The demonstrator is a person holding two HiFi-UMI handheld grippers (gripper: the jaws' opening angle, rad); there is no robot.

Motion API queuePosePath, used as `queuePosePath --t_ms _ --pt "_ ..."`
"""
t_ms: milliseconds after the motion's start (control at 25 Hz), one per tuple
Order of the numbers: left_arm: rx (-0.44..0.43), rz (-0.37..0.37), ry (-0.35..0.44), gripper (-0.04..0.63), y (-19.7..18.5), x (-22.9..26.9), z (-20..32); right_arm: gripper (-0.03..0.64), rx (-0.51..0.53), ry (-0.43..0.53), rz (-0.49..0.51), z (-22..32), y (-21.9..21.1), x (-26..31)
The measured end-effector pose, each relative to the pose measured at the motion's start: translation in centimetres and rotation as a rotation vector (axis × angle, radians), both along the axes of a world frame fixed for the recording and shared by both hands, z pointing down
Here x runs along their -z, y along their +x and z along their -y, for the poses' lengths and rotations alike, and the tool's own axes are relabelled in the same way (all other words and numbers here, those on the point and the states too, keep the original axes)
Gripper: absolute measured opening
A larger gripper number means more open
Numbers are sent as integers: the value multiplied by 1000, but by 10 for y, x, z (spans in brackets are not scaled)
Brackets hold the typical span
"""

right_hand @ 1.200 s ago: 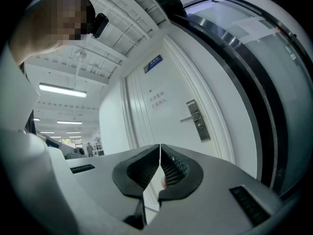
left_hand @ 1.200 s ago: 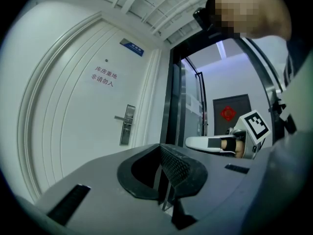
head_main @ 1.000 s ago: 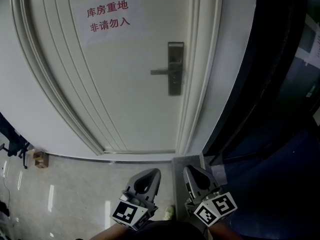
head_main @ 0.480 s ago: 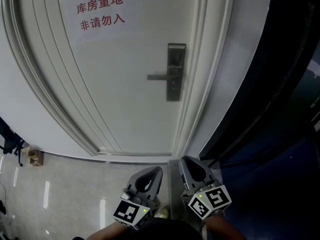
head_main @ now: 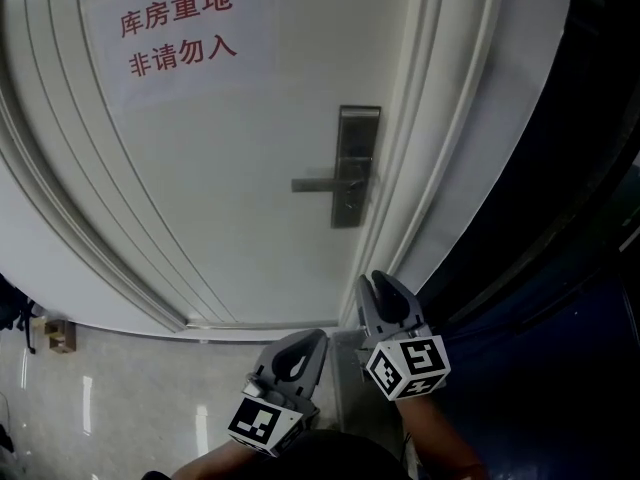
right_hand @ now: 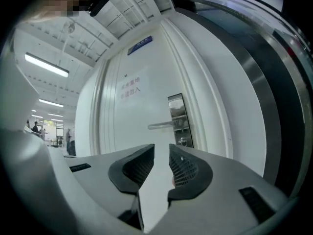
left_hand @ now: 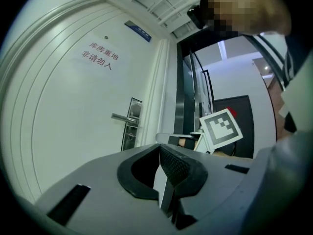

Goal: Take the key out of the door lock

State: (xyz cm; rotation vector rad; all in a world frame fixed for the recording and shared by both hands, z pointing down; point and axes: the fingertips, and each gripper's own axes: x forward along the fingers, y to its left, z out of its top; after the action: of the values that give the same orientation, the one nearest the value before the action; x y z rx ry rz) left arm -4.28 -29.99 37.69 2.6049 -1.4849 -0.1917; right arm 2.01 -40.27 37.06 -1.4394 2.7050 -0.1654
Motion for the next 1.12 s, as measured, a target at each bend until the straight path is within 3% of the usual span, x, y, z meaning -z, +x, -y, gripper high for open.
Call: queuePosePath --t_ms 120,480,1120 --pt "-10 -7 -4 6 -10 -2 23 114 -49 14 -49 43 -12 -5" --pt "-34 -24 -52 6 -34 -18 70 176 -170 11 -120 140 -28 -18" --pt "-49 -31 -86 6 -51 -29 105 181 -266 12 -166 189 -39 -27"
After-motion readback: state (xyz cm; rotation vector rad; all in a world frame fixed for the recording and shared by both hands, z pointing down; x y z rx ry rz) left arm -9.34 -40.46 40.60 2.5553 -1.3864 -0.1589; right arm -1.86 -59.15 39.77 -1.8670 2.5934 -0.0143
